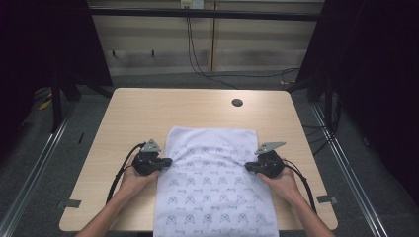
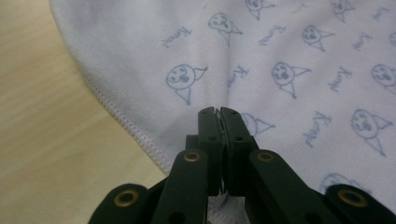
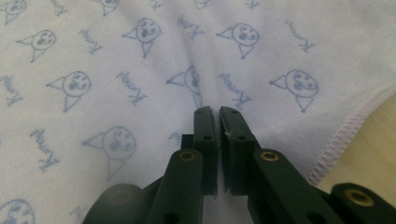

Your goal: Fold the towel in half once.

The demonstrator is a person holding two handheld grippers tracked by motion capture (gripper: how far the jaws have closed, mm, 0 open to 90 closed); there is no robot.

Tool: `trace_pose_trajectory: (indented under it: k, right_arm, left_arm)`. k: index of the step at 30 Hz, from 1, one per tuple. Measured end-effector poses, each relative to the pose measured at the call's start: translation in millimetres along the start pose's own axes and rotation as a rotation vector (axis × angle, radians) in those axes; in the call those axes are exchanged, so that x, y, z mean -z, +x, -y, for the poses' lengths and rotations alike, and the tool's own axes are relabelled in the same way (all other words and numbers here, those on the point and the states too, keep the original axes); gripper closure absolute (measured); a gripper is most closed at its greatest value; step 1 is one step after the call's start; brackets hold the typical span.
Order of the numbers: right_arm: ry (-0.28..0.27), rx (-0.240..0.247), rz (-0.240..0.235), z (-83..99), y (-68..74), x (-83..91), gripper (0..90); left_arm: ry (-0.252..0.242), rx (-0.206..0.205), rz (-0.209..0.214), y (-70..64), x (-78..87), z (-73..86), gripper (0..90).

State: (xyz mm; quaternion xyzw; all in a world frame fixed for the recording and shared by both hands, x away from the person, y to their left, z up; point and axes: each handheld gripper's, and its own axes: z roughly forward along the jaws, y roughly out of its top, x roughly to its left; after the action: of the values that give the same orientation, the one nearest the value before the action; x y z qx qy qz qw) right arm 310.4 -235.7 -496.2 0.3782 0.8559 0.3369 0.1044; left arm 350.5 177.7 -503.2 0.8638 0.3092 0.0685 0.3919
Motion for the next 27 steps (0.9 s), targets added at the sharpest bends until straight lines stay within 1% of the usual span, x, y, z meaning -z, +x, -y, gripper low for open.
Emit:
trace_pose_trajectory:
  k: [1,2,3,4,5,7,8,9,10,11,12,13,14,15,16,18,19,20,21,22,23,24,25,26,27]
  right_arm:
    - [0.003,0.003,-0.007,1.6,0.8,1.5,86.4]
    - [0.000,-0.009,-0.018,4.5,2.5,3.7,86.5]
    - [-0.003,-0.019,-0.030,8.0,4.0,6.1,86.6]
    - [-0.003,-0.027,-0.042,11.6,6.2,9.0,86.6]
    - [-0.011,-0.028,-0.059,16.3,9.2,12.1,86.5]
    - [-0.007,-0.037,-0.086,23.1,13.6,17.6,86.4]
    - [-0.007,-0.038,-0.096,26.0,15.0,19.8,86.4]
    - [-0.008,-0.039,-0.108,30.4,17.8,23.1,86.3]
    - [-0.008,-0.039,-0.108,30.4,17.8,23.1,86.3]
    - [-0.006,-0.041,-0.127,34.1,21.3,26.1,86.2]
    - [-0.008,-0.041,-0.147,39.6,28.0,29.9,86.0]
    - [-0.002,-0.038,-0.154,41.1,30.9,31.5,85.9]
    - [0.005,-0.023,-0.159,42.8,35.0,33.6,85.8]
    - [0.014,-0.010,-0.155,44.9,40.2,36.4,85.1]
    - [0.018,-0.011,-0.163,46.0,43.2,37.6,84.0]
    - [0.034,0.009,-0.172,47.8,50.0,41.1,78.7]
    - [0.034,0.011,-0.176,48.0,52.1,42.3,76.9]
    - [0.030,0.010,-0.176,47.7,52.7,43.9,76.8]
    - [-0.007,0.016,-0.163,44.8,49.9,46.5,75.6]
    - [-0.033,0.001,-0.153,40.8,44.8,49.1,72.3]
    - [-0.056,-0.019,-0.132,35.8,37.3,51.3,71.8]
    - [-0.079,-0.027,-0.108,30.7,28.4,52.4,71.8]
    - [-0.085,-0.036,-0.074,25.4,20.1,52.8,71.2]
    - [-0.092,-0.039,-0.052,21.7,13.3,51.7,69.2]
    - [-0.089,-0.055,-0.022,15.6,1.8,47.9,68.8]
  left_arm:
    - [0.000,-0.001,0.013,-2.4,1.0,1.5,88.4]
    - [-0.002,0.007,0.023,-4.8,1.9,2.8,88.4]
    - [0.002,0.014,0.048,-6.4,2.8,4.1,88.3]
    - [0.002,0.014,0.048,-6.4,2.8,4.1,88.3]
    - [0.008,0.021,0.082,-10.8,5.9,7.6,88.2]
    - [0.015,0.030,0.103,-15.4,9.3,11.5,88.1]
    - [0.016,0.026,0.113,-19.5,11.6,14.0,88.0]
    - [0.019,0.026,0.112,-23.5,14.0,16.3,87.3]
    - [0.019,0.026,0.112,-23.5,14.0,16.3,86.3]
    - [0.014,0.039,0.123,-27.1,15.7,19.1,86.3]
    - [0.025,0.044,0.139,-31.6,18.5,21.5,84.9]
    - [0.032,0.040,0.149,-35.4,20.5,23.1,85.0]
    - [0.042,0.029,0.157,-40.6,23.4,25.4,84.8]
    - [0.050,0.027,0.168,-43.5,25.3,26.8,84.0]
    - [0.061,0.029,0.186,-46.9,28.0,28.8,83.4]
    - [0.076,0.023,0.210,-53.2,33.8,32.6,79.3]
    - [0.080,0.023,0.213,-54.7,36.0,33.9,76.5]
    - [0.067,0.025,0.202,-56.4,39.1,35.7,75.5]
    - [0.062,0.024,0.200,-55.6,41.0,35.5,75.1]
    - [0.047,0.034,0.193,-53.6,41.9,34.4,74.2]
    - [0.034,0.042,0.180,-50.2,42.2,32.5,72.9]
    - [0.021,0.049,0.169,-46.0,42.4,29.6,72.2]
    - [0.006,0.056,0.156,-42.7,42.2,27.0,72.0]
    - [-0.020,0.072,0.134,-36.1,41.7,22.4,71.4]
    - [-0.031,0.081,0.124,-30.1,40.3,18.2,71.0]
